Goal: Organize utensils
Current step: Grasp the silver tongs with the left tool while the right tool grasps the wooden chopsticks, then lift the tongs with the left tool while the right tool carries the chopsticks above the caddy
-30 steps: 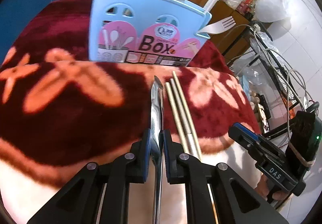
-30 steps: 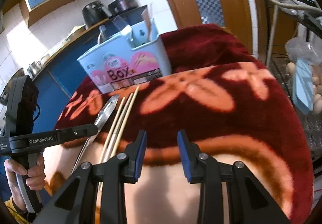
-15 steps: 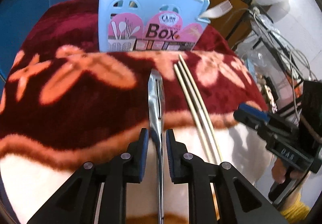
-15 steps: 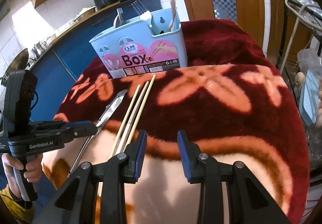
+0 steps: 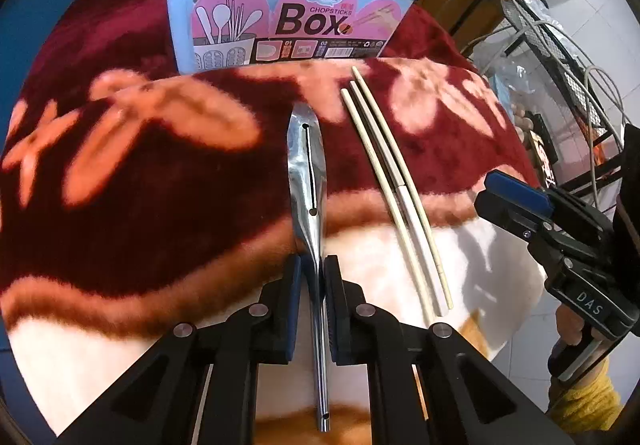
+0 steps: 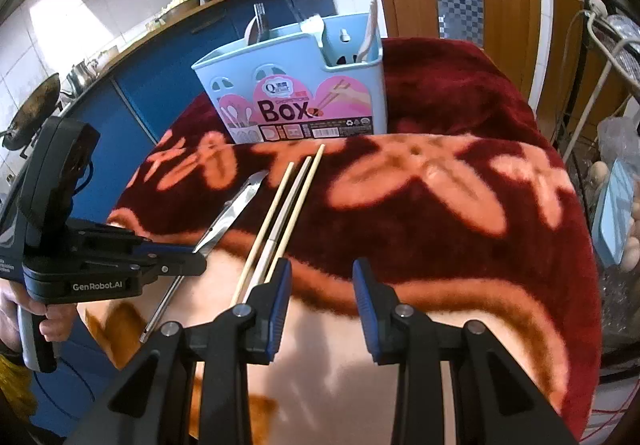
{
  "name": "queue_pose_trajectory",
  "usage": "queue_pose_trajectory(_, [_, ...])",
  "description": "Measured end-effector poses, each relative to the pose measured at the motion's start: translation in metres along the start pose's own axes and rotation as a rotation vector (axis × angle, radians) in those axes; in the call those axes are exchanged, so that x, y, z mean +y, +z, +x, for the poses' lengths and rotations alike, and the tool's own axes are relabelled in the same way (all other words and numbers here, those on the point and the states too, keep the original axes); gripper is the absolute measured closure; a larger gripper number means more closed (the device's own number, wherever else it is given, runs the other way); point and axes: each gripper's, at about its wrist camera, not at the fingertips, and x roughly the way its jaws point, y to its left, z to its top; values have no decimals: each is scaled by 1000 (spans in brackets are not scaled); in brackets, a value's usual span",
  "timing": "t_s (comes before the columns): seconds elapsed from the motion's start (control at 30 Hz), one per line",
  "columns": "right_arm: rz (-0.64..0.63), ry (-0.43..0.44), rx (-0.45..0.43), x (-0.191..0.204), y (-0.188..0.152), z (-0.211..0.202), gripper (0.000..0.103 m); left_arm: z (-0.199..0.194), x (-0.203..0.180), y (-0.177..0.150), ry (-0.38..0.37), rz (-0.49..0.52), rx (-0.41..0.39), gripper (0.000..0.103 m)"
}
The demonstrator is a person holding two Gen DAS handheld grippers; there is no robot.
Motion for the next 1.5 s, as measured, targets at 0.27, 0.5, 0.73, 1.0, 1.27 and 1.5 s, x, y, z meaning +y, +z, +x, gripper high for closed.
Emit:
queue_pose_trajectory(0.27, [-36, 13, 63, 14, 9, 8, 68, -17, 16, -12, -89, -67, -117, 94])
queue_pose_trajectory(0.5, [-38, 13, 161, 20, 21, 30, 69, -46, 35, -25, -115, -106, -293, 94])
queue_pose_trajectory(0.73, [-33, 21, 253, 25, 32, 51, 85, -60, 52, -26, -108, -122, -372, 94])
queue_pose_trajectory(1.0, [-37, 8, 323, 28, 41, 70, 88, -63, 53, -22, -134, -133, -407, 94])
queue_pose_trajectory(1.27, [-10, 84, 365, 16, 52, 79, 92, -67, 48, -17, -128, -118, -445, 94])
queue_pose_trajectory(1.5, [15, 168, 258, -2, 42, 66, 97, -71, 46, -8, -142, -129, -480, 94])
